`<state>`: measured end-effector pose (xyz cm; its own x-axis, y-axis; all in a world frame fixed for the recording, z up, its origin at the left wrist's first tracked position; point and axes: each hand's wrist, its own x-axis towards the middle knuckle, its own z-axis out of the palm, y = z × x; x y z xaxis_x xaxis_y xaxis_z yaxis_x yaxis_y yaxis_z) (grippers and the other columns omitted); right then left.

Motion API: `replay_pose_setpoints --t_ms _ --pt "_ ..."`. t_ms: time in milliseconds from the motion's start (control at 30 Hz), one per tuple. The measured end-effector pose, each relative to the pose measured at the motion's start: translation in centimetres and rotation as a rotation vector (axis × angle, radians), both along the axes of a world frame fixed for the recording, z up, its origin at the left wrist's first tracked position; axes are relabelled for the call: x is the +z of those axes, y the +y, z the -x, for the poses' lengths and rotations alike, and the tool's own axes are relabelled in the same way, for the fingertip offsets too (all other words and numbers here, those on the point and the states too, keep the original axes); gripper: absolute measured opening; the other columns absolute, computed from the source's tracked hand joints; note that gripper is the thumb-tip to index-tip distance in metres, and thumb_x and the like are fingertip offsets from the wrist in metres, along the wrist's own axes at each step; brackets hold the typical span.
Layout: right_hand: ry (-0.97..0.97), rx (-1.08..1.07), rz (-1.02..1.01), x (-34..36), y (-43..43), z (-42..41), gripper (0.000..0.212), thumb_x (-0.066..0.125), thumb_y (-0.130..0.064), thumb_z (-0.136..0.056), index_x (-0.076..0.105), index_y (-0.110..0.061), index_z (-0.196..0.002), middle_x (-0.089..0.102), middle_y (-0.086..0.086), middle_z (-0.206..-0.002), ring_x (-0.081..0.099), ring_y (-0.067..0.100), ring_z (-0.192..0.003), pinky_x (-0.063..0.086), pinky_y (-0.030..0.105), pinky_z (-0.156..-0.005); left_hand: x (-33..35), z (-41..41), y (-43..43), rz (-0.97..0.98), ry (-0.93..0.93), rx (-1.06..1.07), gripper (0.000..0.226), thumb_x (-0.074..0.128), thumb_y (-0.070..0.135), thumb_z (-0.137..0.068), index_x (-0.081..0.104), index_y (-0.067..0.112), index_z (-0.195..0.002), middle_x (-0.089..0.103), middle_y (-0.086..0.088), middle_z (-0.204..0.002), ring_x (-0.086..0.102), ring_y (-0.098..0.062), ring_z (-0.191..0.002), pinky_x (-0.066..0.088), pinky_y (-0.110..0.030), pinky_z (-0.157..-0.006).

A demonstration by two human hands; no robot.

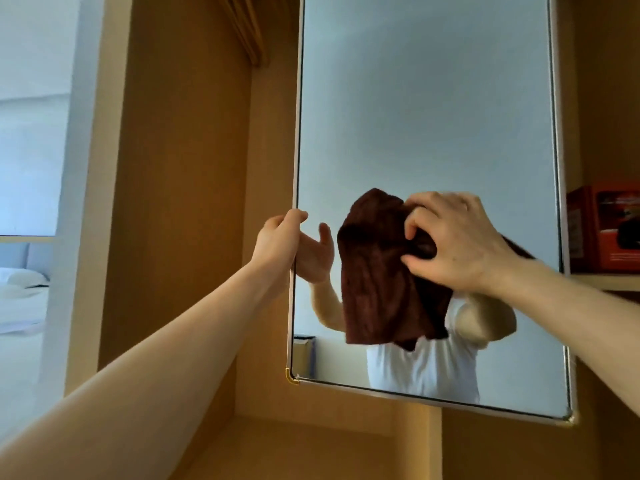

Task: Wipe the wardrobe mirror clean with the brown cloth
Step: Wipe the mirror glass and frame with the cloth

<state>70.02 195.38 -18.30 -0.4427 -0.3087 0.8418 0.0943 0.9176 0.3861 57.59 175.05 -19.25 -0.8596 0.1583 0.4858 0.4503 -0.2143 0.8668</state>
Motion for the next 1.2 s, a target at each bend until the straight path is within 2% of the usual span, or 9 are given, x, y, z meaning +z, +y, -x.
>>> replay_pose_setpoints --t_ms 200,300,400,500,600,733,967,1067,1200 --pt "0.128 -0.326 0.083 9.0 -5.2 2.2 0.049 0.064 -0.015 -0.072 0.049 -0.021 -0.118 0.049 0.005 -0.132 0.025 0.029 -0.133 0.02 0.049 -0.101 0.3 0.2 -0.3 0.095 -0.144 -0.205 0.079 0.03 0.068 -0.092 0.03 0.013 -0.149 0.034 -0.017 -0.151 0.032 -0.034 -0.139 0.023 -0.048 -0.116" --pt "0.104 -0.339 0.209 7.9 -7.3 4.4 0.073 0.057 -0.014 -0.075 0.025 -0.019 -0.141 0.019 0.016 -0.152 0.01 0.039 -0.139 0.01 0.058 -0.11 -0.4 1.3 -0.2 0.086 -0.158 -0.218 0.079 0.029 0.071 -0.09 0.033 0.017 -0.147 0.04 -0.016 -0.147 0.039 -0.034 -0.134 0.03 -0.049 -0.111" --pt "0.036 -0.146 0.21 2.6 -8.4 6.7 0.069 0.05 -0.041 -0.078 0.031 -0.028 -0.142 0.003 0.009 -0.158 -0.005 0.034 -0.143 -0.004 0.055 -0.112 -0.8 2.1 -0.3 0.04 -0.098 -0.257 0.069 0.027 0.069 -0.091 0.057 0.019 -0.128 0.069 -0.012 -0.109 0.06 -0.025 -0.106 0.048 -0.039 -0.086" --pt "-0.031 -0.103 0.108 -4.7 -9.9 8.2 0.079 0.043 -0.068 -0.074 0.035 -0.03 -0.142 0.008 0.007 -0.158 -0.005 0.031 -0.143 -0.007 0.053 -0.112 -1.1 2.7 -0.5 -0.111 -0.148 -0.318 0.056 0.032 0.065 -0.092 0.07 0.023 -0.097 0.075 -0.004 -0.098 0.068 -0.017 -0.088 0.05 -0.034 -0.074" --pt "-0.049 -0.181 -0.017 -9.1 -9.6 8.3 0.085 0.059 -0.065 -0.071 0.037 -0.024 -0.142 0.019 0.013 -0.155 0.009 0.034 -0.144 0.006 0.056 -0.113 -1.6 2.8 -1.4 -0.118 -0.199 -0.419 0.067 0.031 0.074 -0.086 0.068 0.018 -0.087 0.075 -0.004 -0.084 0.067 -0.019 -0.087 0.047 -0.036 -0.066" --pt "-0.038 -0.12 -0.243 -3.6 -7.0 7.6 0.077 0.066 -0.052 -0.07 0.043 -0.026 -0.139 0.028 0.009 -0.152 0.018 0.032 -0.142 0.008 0.052 -0.113 -1.5 2.9 -0.9 -0.121 -0.184 -0.383 0.063 0.028 0.072 -0.088 0.067 0.023 -0.095 0.072 0.0 -0.093 0.067 -0.016 -0.089 0.05 -0.033 -0.066" --pt "0.153 -0.214 0.021 6.5 -7.3 7.7 0.066 0.052 -0.046 -0.084 0.029 -0.027 -0.144 0.014 0.01 -0.155 0.004 0.033 -0.143 0.003 0.054 -0.114 -1.2 3.2 -0.9 -0.05 -0.236 -0.235 0.079 0.027 0.078 -0.083 0.063 0.008 -0.093 0.065 -0.014 -0.105 0.062 -0.024 -0.088 0.047 -0.044 -0.078" --pt "0.21 -0.165 0.019 2.1 -7.6 7.9 0.065 0.051 -0.043 -0.082 0.036 -0.023 -0.142 0.019 0.014 -0.154 0.011 0.036 -0.142 0.008 0.056 -0.113 -1.3 2.8 -1.4 -0.09 -0.242 -0.279 0.088 0.025 0.078 -0.084 0.062 0.004 -0.114 0.065 -0.018 -0.117 0.061 -0.029 -0.105 0.045 -0.042 -0.08" --pt "0.077 -0.08 -0.169 -8.2 -6.9 7.1 0.064 0.053 -0.044 -0.076 0.048 -0.021 -0.135 0.03 0.015 -0.15 0.02 0.037 -0.14 0.01 0.056 -0.112 -1.3 1.7 -1.8 -0.14 -0.253 -0.375 0.075 0.028 0.075 -0.086 0.063 0.008 -0.083 0.072 -0.01 -0.084 0.064 -0.026 -0.088 0.046 -0.037 -0.079"
